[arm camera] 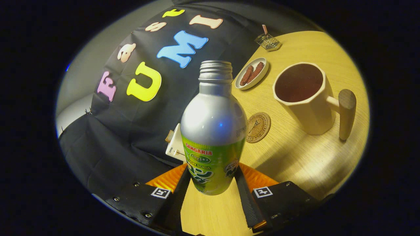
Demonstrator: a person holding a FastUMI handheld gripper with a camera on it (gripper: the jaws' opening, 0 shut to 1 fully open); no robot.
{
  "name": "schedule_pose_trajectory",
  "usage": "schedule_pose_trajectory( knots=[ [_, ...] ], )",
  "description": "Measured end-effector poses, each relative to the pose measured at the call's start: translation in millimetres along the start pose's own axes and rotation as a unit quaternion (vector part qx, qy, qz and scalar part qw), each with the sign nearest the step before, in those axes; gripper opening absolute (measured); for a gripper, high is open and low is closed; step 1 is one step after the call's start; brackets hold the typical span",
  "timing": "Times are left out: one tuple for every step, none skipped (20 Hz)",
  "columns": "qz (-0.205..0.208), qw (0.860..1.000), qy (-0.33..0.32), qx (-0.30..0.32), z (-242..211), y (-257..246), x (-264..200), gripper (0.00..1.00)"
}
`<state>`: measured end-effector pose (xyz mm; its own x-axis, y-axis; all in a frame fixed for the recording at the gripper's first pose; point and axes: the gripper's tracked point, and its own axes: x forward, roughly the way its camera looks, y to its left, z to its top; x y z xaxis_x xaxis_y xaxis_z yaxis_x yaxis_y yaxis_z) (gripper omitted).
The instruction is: Take the bottle from table, then pour the juice into the cup, finally place the bottle on the coaster
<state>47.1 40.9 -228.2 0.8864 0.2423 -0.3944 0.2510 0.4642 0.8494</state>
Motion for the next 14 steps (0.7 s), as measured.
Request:
schedule_pose_trajectory(
  knots=[
    [0.003, 1.0, -0.002, 0.018, 0.5, -0.6, 0.3, 0.77],
    [0.005, 0.999, -0.003, 0.037, 1.3, 0.0, 1.9, 0.77],
    [0.007, 0.999, -0.003, 0.053, 1.3, -0.4, 3.1, 0.77],
    [0.008, 0.998, -0.002, 0.068, 0.9, -1.0, 4.3, 0.77],
    [0.007, 0.997, 0.0, 0.078, 0.1, -1.0, 5.0, 0.77],
    [0.006, 0.996, 0.002, 0.086, 0.4, -1.4, 6.9, 0.76],
    [0.006, 0.995, 0.005, 0.096, 0.1, -2.0, 6.3, 0.76],
    [0.006, 0.994, 0.008, 0.107, -0.4, -3.5, 8.1, 0.76],
    [0.006, 0.993, 0.01, 0.117, -0.7, -3.6, 7.6, 0.77],
    [0.008, 0.992, 0.01, 0.128, -0.2, -3.9, 8.9, 0.76],
    [0.009, 0.99, 0.012, 0.14, -1.0, -3.6, 9.0, 0.76],
    [0.008, 0.989, 0.013, 0.15, -1.9, -4.6, 11.7, 0.76],
    [0.007, 0.987, 0.014, 0.159, -1.7, -4.8, 12.1, 0.76],
    [0.006, 0.986, 0.015, 0.167, -1.6, -4.6, 14.1, 0.76]
  ],
)
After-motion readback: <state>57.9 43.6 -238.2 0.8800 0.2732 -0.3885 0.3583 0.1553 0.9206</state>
